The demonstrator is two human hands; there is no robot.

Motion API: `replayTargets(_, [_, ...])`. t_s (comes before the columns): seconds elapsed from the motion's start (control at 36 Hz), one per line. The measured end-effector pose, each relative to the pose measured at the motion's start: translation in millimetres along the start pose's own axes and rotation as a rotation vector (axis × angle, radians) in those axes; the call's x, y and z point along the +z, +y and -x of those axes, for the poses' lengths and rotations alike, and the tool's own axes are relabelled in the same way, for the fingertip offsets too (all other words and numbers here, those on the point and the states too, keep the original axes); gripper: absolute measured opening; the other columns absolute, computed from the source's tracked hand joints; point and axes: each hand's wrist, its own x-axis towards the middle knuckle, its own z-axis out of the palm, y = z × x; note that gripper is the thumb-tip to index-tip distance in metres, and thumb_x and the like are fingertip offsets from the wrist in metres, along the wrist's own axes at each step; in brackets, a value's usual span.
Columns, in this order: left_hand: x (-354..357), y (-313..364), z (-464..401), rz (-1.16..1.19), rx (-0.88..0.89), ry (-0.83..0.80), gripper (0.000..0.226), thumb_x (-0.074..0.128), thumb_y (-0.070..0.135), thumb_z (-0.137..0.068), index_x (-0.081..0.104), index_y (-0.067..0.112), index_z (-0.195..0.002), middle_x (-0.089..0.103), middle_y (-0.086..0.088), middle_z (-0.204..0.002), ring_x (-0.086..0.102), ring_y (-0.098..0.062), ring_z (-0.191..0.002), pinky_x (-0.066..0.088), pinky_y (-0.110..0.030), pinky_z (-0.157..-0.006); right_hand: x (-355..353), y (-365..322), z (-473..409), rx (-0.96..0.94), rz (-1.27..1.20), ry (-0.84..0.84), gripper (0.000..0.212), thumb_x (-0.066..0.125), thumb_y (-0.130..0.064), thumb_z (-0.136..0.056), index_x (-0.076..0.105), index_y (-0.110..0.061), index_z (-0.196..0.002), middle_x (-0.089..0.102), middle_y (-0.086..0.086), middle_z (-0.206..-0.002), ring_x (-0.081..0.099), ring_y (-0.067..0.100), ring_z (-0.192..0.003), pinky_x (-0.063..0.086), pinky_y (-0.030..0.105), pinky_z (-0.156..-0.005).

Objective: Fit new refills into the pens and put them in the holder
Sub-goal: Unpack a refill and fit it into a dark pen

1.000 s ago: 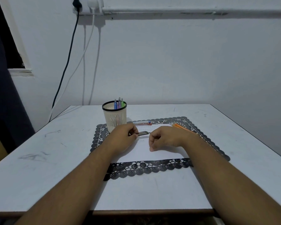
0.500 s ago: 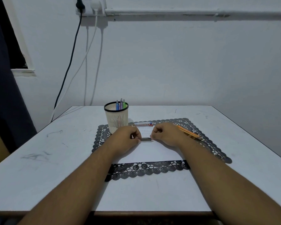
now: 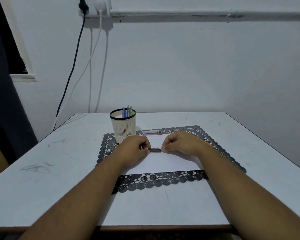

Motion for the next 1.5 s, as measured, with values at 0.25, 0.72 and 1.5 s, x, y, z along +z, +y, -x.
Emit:
replayTargets(0.25, [-0.5, -0.5, -1.4, -0.043, 0.008, -0.005, 0.011, 0.073, 0.016, -0.089, 0.07, 0.025, -0.085, 0.066, 0.012, -0.083, 0.058, -0.002, -0.075, 0.041, -0.018, -0.063, 1.0, -8.1, 3.5, 0.025, 0.119, 0.036, 0.005, 0.074, 0.006, -0.09, 0.076, 0.007, -0.095, 0.067, -0.011, -0.06, 0.06, -0.011, -0.053, 0.043, 0.003, -0.054])
replayTargets(0.72, [-1.6, -2.2, -1.5, -0.038, 0.014, -0.01, 0.011, 0.075, 0.015, -0.088, 0.071, 0.025, -0.085, 0.067, 0.012, -0.082, 0.059, 0.001, -0.075, 0.041, -0.011, -0.063, 9.9, 5.3, -18.2, -0.046, 0.186, 0.186, 0.01, 0.075, -0.013, -0.093, 0.078, -0.007, -0.087, 0.075, -0.002, -0.083, 0.06, -0.014, -0.06, 0.042, 0.005, -0.056])
replayTargets(1.5, [-13.5, -5.8, 2.2, -0.061, -0.019, -0.045, 0.01, 0.074, 0.015, -0.088, 0.078, 0.023, -0.09, 0.071, 0.011, -0.088, 0.06, 0.002, -0.079, 0.043, -0.008, -0.065, 3.3, 18.8, -23.8, -0.072, 0.115, 0.27, 0.013, 0.067, -0.009, -0.097, 0.078, -0.006, -0.09, 0.074, 0.001, -0.088, 0.063, 0.01, -0.08, 0.044, 0.007, -0.059])
